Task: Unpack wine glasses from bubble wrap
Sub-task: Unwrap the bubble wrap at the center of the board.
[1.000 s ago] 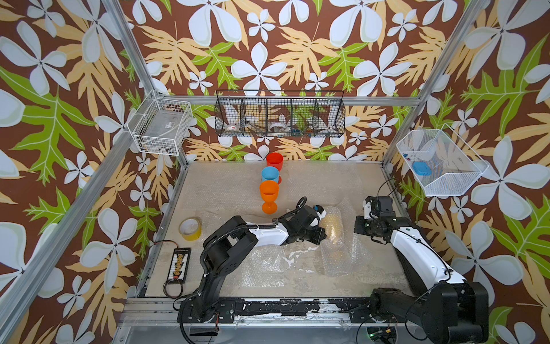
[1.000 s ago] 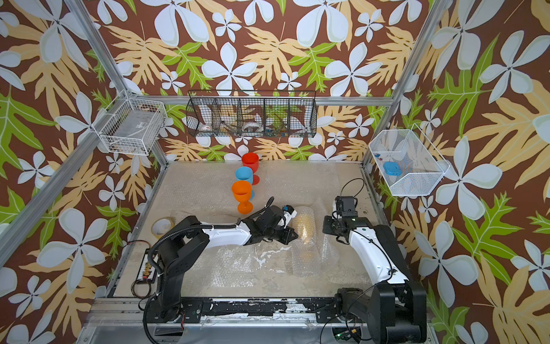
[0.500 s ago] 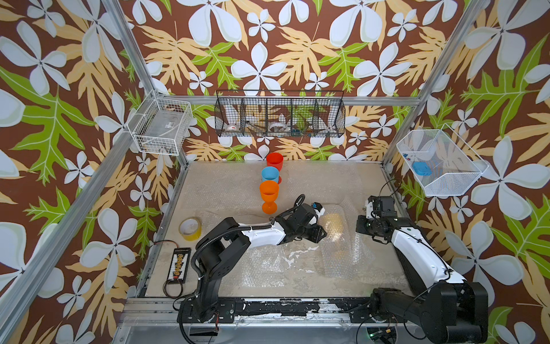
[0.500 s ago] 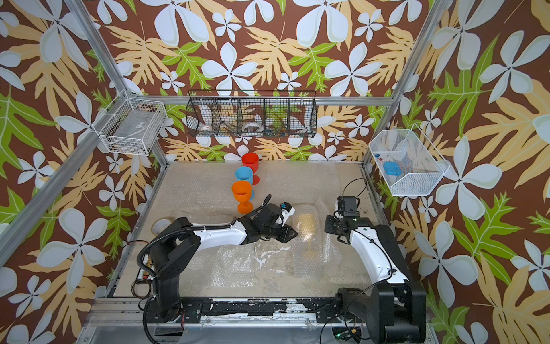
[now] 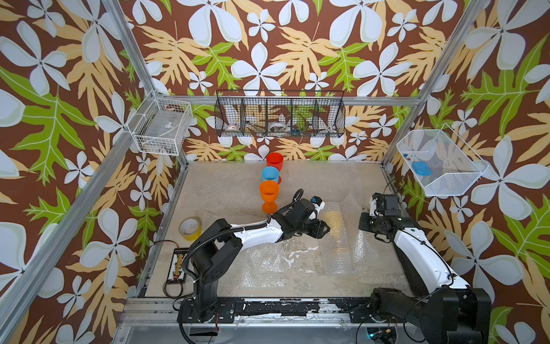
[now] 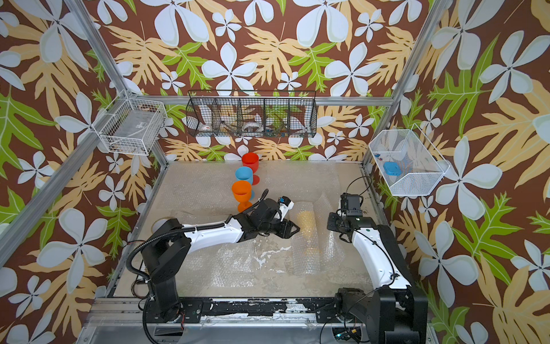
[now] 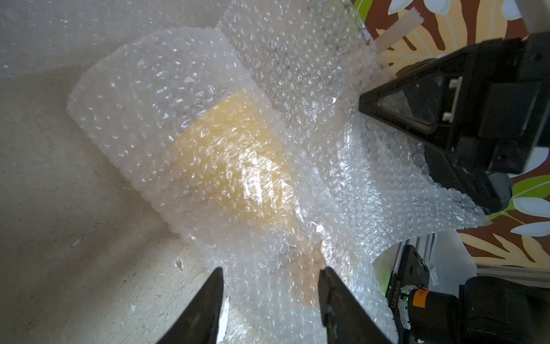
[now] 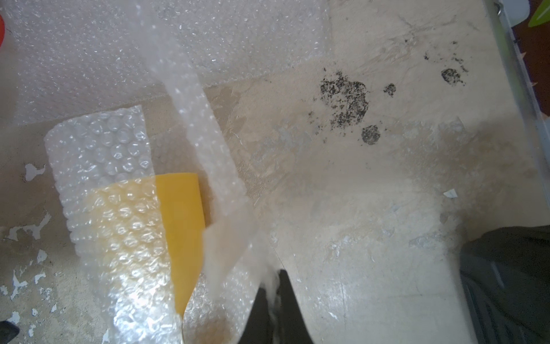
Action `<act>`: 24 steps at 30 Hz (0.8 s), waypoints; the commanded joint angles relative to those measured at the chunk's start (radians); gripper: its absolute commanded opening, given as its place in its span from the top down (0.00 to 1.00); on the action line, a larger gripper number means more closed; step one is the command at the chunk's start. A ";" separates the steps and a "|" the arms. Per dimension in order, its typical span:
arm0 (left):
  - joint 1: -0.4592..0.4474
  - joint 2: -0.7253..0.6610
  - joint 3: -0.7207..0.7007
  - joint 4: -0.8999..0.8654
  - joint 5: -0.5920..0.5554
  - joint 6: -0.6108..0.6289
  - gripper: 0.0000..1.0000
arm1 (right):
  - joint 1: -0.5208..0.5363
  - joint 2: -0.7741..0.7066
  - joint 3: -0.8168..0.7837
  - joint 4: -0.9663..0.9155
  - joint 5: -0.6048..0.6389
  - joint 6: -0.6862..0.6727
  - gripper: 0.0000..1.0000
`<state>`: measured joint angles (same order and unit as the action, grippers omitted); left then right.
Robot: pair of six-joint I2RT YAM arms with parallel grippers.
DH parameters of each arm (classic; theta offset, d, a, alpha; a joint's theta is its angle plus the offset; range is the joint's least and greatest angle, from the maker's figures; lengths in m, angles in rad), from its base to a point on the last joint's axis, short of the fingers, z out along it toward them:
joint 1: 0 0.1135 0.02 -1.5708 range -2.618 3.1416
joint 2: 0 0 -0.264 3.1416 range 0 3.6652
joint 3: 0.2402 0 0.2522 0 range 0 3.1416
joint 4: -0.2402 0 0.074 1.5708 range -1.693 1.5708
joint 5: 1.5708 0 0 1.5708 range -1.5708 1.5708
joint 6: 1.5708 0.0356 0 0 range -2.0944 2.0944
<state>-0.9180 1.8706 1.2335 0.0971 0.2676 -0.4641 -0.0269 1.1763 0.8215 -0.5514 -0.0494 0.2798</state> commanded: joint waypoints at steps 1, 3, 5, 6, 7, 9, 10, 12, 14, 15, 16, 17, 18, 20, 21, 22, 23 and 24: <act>-0.015 0.010 0.032 -0.008 0.000 0.023 0.41 | -0.001 0.005 0.004 -0.008 -0.009 -0.004 0.94; -0.032 0.036 0.073 -0.035 -0.009 0.032 0.38 | 0.000 -0.007 -0.001 -0.003 -0.007 -0.002 0.94; -0.045 0.073 0.112 -0.077 -0.041 0.036 0.31 | -0.001 -0.012 -0.001 -0.002 -0.010 -0.004 0.93; -0.051 0.094 0.140 -0.098 -0.055 0.039 0.30 | -0.001 -0.012 0.001 -0.003 -0.014 -0.004 0.93; -0.056 0.110 0.162 -0.117 -0.066 0.040 0.29 | 0.000 -0.011 0.002 -0.004 -0.016 -0.004 0.93; -0.062 0.143 0.204 -0.158 -0.093 0.038 0.26 | 0.000 -0.009 0.003 -0.004 -0.024 -0.008 0.93; -0.064 0.157 0.221 -0.175 -0.108 0.039 0.26 | 0.000 -0.009 0.004 -0.004 -0.028 -0.010 0.93; -0.068 0.182 0.251 -0.202 -0.143 0.042 0.25 | -0.001 -0.013 0.005 -0.004 -0.034 -0.010 0.93; -0.069 0.205 0.275 -0.216 -0.153 0.045 0.25 | 0.000 -0.019 0.003 -0.002 -0.040 -0.010 0.93; -0.069 0.217 0.287 -0.223 -0.156 0.048 0.25 | -0.001 -0.018 0.002 -0.002 -0.041 -0.010 0.93; -0.068 0.226 0.294 -0.228 -0.157 0.048 0.26 | 0.001 -0.018 0.002 -0.003 -0.042 -0.010 0.93; -0.069 0.233 0.299 -0.229 -0.158 0.048 0.28 | 0.000 -0.018 0.002 -0.004 -0.042 -0.012 0.93; -0.068 0.237 0.300 -0.228 -0.156 0.045 0.30 | 0.000 -0.020 0.001 -0.002 -0.043 -0.013 0.93; -0.069 0.240 0.297 -0.225 -0.149 0.043 0.45 | -0.001 -0.021 -0.001 -0.002 -0.045 -0.013 0.93; -0.069 0.239 0.295 -0.223 -0.146 0.042 0.50 | 0.000 -0.023 -0.002 0.000 -0.046 -0.013 0.93; -0.069 0.236 0.291 -0.222 -0.142 0.041 0.54 | 0.000 -0.023 -0.003 0.000 -0.046 -0.014 0.93; -0.068 0.231 0.283 -0.218 -0.143 0.041 0.63 | 0.000 -0.023 -0.003 0.002 -0.045 -0.013 0.94; -0.069 0.226 0.273 -0.213 -0.142 0.042 0.69 | 0.000 -0.022 -0.005 0.004 -0.045 -0.013 0.93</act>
<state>-0.9844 2.1056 1.5192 -0.1131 0.1329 -0.4316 -0.0273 1.1572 0.8196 -0.5537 -0.0902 0.2752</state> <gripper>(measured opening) 0.340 0.068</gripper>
